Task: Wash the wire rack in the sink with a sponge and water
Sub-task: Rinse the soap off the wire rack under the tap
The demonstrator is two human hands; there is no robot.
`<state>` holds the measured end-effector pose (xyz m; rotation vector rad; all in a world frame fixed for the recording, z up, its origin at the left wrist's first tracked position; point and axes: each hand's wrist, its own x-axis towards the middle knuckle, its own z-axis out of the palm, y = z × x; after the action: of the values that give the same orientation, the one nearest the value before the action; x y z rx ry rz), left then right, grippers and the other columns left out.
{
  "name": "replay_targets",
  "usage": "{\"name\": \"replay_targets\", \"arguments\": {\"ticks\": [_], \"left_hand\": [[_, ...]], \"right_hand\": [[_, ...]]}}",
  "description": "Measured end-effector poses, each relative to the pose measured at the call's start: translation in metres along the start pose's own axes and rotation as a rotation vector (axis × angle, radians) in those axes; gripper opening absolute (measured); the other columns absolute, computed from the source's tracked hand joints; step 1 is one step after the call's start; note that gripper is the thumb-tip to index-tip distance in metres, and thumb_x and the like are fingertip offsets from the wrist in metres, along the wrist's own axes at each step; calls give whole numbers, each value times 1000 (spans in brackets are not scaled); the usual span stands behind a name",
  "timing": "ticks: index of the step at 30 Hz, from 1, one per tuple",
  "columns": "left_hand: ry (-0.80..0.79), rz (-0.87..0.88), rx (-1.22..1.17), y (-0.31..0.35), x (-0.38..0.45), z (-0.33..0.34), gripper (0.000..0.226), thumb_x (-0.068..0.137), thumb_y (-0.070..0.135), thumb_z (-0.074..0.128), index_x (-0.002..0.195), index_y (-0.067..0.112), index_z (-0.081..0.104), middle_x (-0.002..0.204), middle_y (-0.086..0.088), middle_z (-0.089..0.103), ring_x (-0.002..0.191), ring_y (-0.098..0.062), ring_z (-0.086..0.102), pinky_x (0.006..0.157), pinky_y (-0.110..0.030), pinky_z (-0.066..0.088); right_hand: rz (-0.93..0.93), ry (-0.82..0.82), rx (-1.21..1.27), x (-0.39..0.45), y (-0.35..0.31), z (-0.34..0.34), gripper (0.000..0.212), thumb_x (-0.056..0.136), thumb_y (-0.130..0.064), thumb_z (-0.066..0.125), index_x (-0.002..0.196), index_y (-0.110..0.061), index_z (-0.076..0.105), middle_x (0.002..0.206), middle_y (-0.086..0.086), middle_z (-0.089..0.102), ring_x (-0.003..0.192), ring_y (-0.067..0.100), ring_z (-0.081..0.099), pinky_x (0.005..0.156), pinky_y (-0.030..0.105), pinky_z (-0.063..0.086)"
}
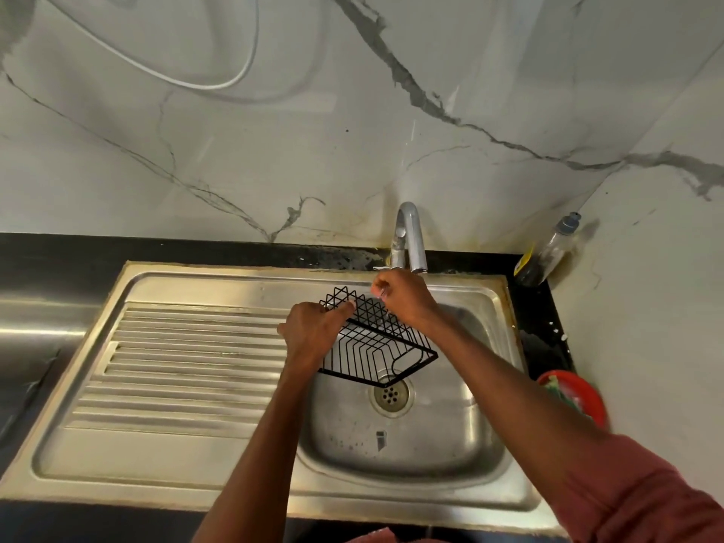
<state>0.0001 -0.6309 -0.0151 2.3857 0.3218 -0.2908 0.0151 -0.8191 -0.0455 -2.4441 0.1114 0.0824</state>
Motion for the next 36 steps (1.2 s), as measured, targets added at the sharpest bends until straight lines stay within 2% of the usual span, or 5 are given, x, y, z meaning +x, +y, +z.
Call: {"name": "replay_targets", "arguments": {"ticks": [10, 18, 22, 27, 36], "left_hand": [[-12, 49, 78, 11, -13, 7, 57, 88, 64, 68, 61, 16, 55, 64, 2, 57, 65, -10, 45, 108, -47, 38], [-23, 93, 95, 13, -16, 16, 54, 89, 62, 67, 68, 12, 64, 63, 1, 60, 65, -9, 48, 110, -48, 37], [-21, 115, 114, 15, -16, 21, 56, 88, 64, 67, 59, 17, 58, 59, 2, 60, 65, -11, 53, 110, -50, 37], [-9, 158, 91, 14, -19, 22, 56, 89, 58, 68, 54, 18, 53, 52, 4, 55, 61, -10, 52, 110, -52, 39], [-11, 217, 15, 3, -9, 26, 57, 84, 58, 73, 51, 17, 51, 47, 4, 49, 53, -15, 51, 99, -45, 46]], "right_hand": [[14, 143, -324, -13, 1, -14, 13, 93, -30, 70, 94, -17, 71, 86, 3, 73, 76, 16, 69, 74, 27, 59], [22, 35, 1, -14, 7, -10, 22, 88, 7, 65, 95, -13, 71, 102, 2, 71, 95, 13, 66, 88, 29, 56], [103, 159, 62, -16, 3, -10, 22, 93, 4, 62, 111, -8, 67, 101, 9, 70, 75, 14, 67, 53, 14, 50], [-14, 99, -300, -5, -9, -12, 25, 104, -13, 47, 120, -11, 66, 113, 14, 69, 102, 33, 66, 91, 47, 54], [187, 51, 38, -14, -3, -4, 23, 87, 0, 61, 93, -22, 62, 105, 2, 61, 95, 15, 58, 74, 28, 51]]}}
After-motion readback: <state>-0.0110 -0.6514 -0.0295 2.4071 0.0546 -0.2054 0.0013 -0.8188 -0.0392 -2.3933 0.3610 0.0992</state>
